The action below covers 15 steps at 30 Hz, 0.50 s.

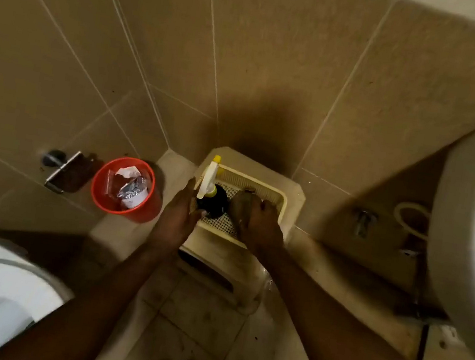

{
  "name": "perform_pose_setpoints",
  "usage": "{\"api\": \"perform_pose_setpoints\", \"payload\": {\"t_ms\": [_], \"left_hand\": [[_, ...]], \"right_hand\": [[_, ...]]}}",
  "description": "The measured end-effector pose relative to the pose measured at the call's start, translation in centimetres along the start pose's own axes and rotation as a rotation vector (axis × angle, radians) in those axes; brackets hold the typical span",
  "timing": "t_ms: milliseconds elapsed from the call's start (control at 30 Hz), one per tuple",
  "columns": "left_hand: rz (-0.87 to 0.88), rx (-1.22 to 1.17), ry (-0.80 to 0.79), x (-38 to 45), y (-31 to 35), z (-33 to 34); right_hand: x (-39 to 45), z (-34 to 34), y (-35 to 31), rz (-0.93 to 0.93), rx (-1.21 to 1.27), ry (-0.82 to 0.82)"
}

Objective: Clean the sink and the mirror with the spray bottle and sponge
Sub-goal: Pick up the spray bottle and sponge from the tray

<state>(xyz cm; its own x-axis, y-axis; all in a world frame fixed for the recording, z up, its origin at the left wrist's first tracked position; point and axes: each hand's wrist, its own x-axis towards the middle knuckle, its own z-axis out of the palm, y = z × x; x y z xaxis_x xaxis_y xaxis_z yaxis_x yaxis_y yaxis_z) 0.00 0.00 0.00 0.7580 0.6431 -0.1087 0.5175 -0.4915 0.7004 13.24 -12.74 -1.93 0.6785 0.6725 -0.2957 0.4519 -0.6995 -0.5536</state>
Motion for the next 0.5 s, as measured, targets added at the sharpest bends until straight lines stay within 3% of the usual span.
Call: {"api": "perform_pose_setpoints", "payload": {"t_ms": [133,233,333,500], "left_hand": [[0.051,-0.034,-0.060,4.2,-1.7,0.5],[0.216,-0.006,-0.055,6.9,-3.1,0.8],[0.343,0.069,-0.025,8.4,-3.3,0.9],[0.312,-0.170,-0.149,9.9,-3.3,2.5]], "right_hand": [[2.3,2.3,-0.2,0.044,-0.229,-0.057],[3.4,3.7,-0.2,0.075,-0.344,0.028],[3.9,3.9,0.8,-0.021,-0.431,0.092],[4.5,4.7,1.2,-0.059,-0.470,0.128]]}}
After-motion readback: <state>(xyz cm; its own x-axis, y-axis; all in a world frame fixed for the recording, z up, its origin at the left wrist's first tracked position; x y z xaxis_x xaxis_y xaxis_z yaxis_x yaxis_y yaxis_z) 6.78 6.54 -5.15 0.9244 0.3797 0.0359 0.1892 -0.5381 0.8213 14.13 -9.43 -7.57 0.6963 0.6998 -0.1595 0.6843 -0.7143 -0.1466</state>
